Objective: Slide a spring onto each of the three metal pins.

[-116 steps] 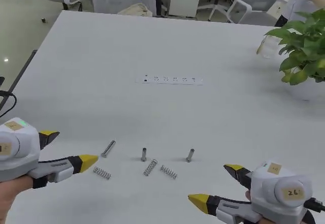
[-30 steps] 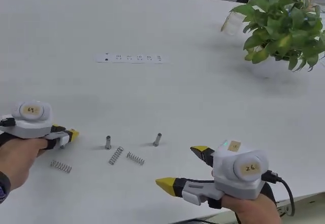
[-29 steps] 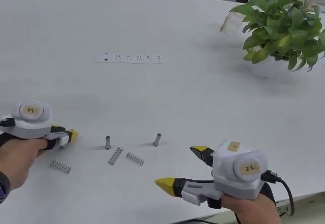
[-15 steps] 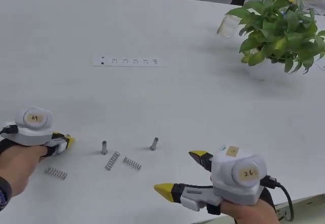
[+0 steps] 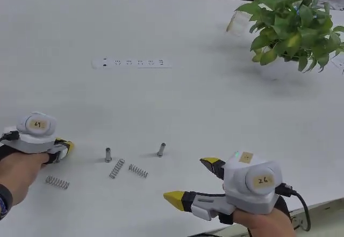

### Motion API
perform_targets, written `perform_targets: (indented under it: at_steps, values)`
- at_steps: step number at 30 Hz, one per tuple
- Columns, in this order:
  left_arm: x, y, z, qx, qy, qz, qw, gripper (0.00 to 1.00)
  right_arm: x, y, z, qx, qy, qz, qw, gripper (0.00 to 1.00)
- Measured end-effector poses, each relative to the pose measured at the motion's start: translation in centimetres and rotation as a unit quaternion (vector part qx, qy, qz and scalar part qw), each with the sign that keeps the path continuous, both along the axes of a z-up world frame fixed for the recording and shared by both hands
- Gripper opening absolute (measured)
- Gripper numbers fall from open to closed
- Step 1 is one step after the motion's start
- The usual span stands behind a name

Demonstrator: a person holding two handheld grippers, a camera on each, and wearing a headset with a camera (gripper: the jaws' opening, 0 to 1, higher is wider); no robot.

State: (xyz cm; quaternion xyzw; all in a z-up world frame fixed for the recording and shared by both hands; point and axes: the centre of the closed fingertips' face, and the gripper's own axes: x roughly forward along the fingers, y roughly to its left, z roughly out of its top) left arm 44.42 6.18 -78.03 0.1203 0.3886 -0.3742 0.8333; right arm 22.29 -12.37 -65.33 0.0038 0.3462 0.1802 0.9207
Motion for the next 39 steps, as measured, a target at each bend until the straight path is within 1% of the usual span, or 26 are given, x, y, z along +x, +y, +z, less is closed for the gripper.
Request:
perform_targets:
  at_steps: [1,5,8,10,14,19,25,30,39]
  values:
    - [0.0,0.0,0.0,0.000,0.000,-0.002,1.0000,0.00,-0.1,-0.1,0.0,-0.001,0.000,0.000,1.0000,0.72]
    - [-0.5,0.0,0.0,0.000,0.009,-0.004,0.9999,0.00,-0.3,-0.3,-0.2,0.000,0.001,-0.003,1.0000,0.72]
    - [-0.6,0.0,0.2,-0.003,0.011,-0.003,0.9999,0.00,-0.3,-0.3,-0.1,0.001,0.000,-0.004,1.0000,0.72]
    - [-0.7,0.0,0.4,-0.006,0.010,-0.003,0.9999,0.00,-0.3,-0.3,-0.1,0.002,-0.001,-0.005,1.0000,0.72]
    - [-0.5,-0.1,1.3,-0.015,0.005,0.000,0.9999,0.00,-0.2,-0.3,-0.1,0.003,-0.003,-0.005,1.0000,0.72]
    - [-0.7,0.2,2.0,-0.021,0.003,0.001,0.9998,0.00,-0.1,-0.2,-0.1,0.006,-0.006,-0.005,1.0000,0.72]
    - [-0.5,0.6,2.7,-0.027,-0.002,0.007,0.9996,0.00,-0.2,-0.1,-0.2,0.006,-0.006,-0.001,1.0000,0.72]
    - [-0.3,1.1,3.5,-0.038,-0.002,0.023,0.9990,0.00,-0.3,0.0,-0.2,0.005,-0.008,0.000,1.0000,0.73]
    - [-0.4,1.6,3.9,-0.036,-0.011,0.023,0.9990,0.00,-0.2,0.2,0.0,0.006,-0.011,0.003,0.9999,0.73]
